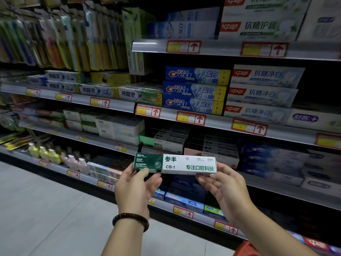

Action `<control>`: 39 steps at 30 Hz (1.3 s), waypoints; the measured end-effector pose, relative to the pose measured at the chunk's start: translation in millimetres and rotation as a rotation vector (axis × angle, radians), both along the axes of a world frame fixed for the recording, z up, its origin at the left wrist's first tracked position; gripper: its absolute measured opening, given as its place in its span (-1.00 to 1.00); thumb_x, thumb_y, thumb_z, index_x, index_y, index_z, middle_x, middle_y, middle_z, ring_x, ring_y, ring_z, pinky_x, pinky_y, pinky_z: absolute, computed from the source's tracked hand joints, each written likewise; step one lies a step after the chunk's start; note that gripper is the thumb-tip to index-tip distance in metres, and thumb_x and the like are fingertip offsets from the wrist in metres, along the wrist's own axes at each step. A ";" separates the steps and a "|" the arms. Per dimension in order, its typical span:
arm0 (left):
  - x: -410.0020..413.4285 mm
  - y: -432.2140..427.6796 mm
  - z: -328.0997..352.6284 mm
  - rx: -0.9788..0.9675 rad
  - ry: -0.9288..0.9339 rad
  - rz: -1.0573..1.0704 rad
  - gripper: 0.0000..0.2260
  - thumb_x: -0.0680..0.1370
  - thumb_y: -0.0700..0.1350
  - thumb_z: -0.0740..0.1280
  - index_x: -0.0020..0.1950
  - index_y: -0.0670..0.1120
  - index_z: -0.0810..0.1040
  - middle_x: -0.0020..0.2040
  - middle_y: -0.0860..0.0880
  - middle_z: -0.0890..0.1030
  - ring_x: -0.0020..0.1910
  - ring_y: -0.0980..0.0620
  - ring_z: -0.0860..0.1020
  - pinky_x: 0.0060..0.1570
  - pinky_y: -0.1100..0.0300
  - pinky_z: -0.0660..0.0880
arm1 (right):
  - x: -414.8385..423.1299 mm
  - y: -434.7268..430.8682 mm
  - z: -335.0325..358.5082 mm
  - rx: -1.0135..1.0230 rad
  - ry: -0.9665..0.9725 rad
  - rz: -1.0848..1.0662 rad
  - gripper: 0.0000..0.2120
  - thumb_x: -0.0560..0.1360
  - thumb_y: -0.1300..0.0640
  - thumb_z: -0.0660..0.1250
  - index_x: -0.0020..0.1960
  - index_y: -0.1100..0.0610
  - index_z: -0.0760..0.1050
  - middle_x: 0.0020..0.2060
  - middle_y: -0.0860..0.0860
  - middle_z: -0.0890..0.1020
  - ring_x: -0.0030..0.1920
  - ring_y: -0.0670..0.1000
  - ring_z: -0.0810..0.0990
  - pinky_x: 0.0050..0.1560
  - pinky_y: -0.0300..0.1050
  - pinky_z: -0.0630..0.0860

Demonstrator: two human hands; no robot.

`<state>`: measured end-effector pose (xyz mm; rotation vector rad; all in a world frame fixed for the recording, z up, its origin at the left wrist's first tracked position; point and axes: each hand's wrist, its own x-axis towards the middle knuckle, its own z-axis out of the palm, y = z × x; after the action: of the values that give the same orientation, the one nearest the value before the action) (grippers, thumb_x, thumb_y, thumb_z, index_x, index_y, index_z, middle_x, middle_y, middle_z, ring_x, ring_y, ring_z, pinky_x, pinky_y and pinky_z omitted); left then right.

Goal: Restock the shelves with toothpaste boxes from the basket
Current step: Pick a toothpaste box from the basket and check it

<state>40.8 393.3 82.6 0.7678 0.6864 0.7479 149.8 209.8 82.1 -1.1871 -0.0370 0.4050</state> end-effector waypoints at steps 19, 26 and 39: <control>6.2 -0.2 -10.9 0.674 0.420 0.218 -0.84 0.54 0.09 0.49 -0.03 0.22 0.52 0.08 0.08 0.64 0.01 -0.01 0.64 0.12 -0.07 0.62 | 4.9 -3.0 -8.9 -0.285 -0.162 -0.083 -0.89 0.66 0.05 0.40 0.15 0.00 0.68 -0.01 0.03 0.76 -0.05 0.13 0.72 -0.07 0.01 0.65; 11.9 16.3 2.3 0.620 0.434 0.008 -0.79 0.53 -0.09 0.49 -0.16 0.22 0.57 -0.10 0.23 0.65 -0.06 0.19 0.60 -0.07 0.18 0.51 | 13.9 -3.9 3.4 -0.307 -0.199 -0.110 -0.92 0.64 0.06 0.44 0.06 0.01 0.71 -0.11 0.02 0.68 -0.14 0.04 0.58 -0.10 0.01 0.63; 77.8 76.6 8.5 0.537 0.384 -0.090 -0.63 0.46 -0.20 0.53 0.22 0.06 0.60 0.11 0.08 0.71 0.11 0.05 0.65 0.28 -0.08 0.58 | 58.3 45.8 6.2 -0.364 -0.287 -0.010 -0.57 0.71 0.16 0.31 0.55 -0.07 0.45 0.15 -0.11 0.67 -0.07 -0.01 0.61 -0.07 -0.04 0.60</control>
<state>118.7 469.9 91.2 1.4499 0.7964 0.7160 208.1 255.6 88.3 -1.5977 -0.2129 0.2346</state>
